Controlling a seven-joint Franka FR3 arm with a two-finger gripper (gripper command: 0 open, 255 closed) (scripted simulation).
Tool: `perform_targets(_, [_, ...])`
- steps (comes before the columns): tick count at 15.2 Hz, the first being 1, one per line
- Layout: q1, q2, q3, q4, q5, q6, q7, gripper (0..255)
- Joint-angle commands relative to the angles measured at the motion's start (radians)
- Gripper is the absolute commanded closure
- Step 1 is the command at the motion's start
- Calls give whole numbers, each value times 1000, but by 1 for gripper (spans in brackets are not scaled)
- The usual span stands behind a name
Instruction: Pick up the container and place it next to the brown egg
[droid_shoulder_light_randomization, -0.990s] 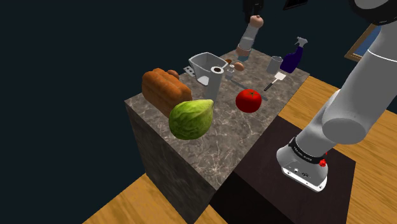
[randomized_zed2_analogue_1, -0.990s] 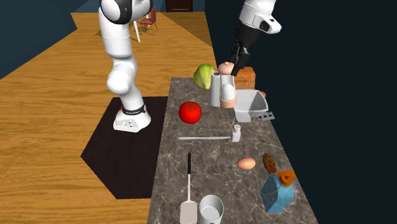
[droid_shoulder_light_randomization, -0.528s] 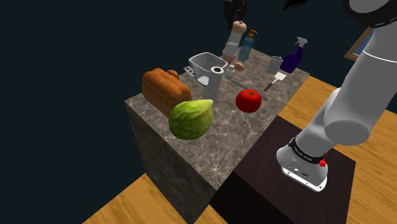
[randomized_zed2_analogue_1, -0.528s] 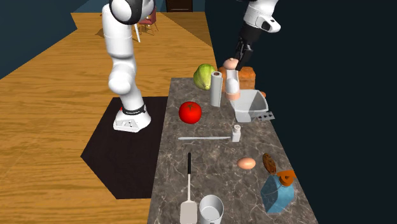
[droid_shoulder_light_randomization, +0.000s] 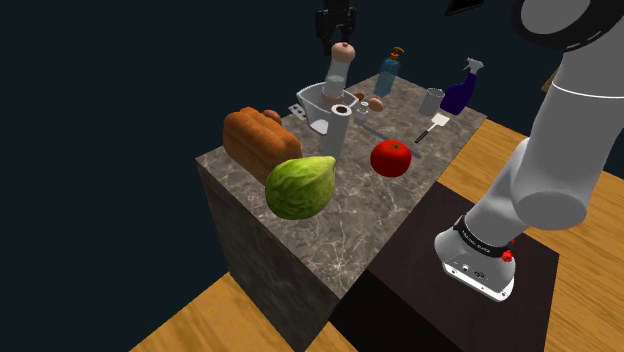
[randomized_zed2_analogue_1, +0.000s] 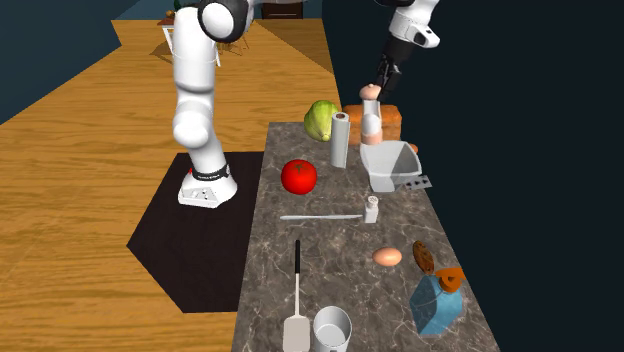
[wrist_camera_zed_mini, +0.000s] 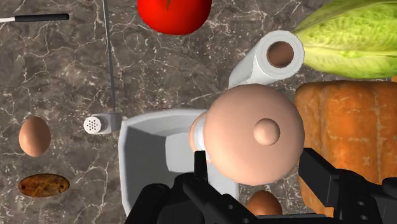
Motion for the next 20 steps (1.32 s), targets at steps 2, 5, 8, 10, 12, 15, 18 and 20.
perform_targets(2, [29,57,22,62,19,-3,56,255])
perform_targets(5, [54,129,42,146,38,-14,108,255])
perform_targets(8, [76,211,60,252,55,-35,156,255])
perform_targets(10, [80,201,60,208,54,-2,155,255])
perform_targets(12, [83,193,59,168,52,30,153,255])
perform_targets(15, [87,184,59,114,51,75,151,255])
perform_targets(18, [90,179,60,65,50,118,148,255])
perform_targets(20, [92,177,60,36,50,146,147,255])
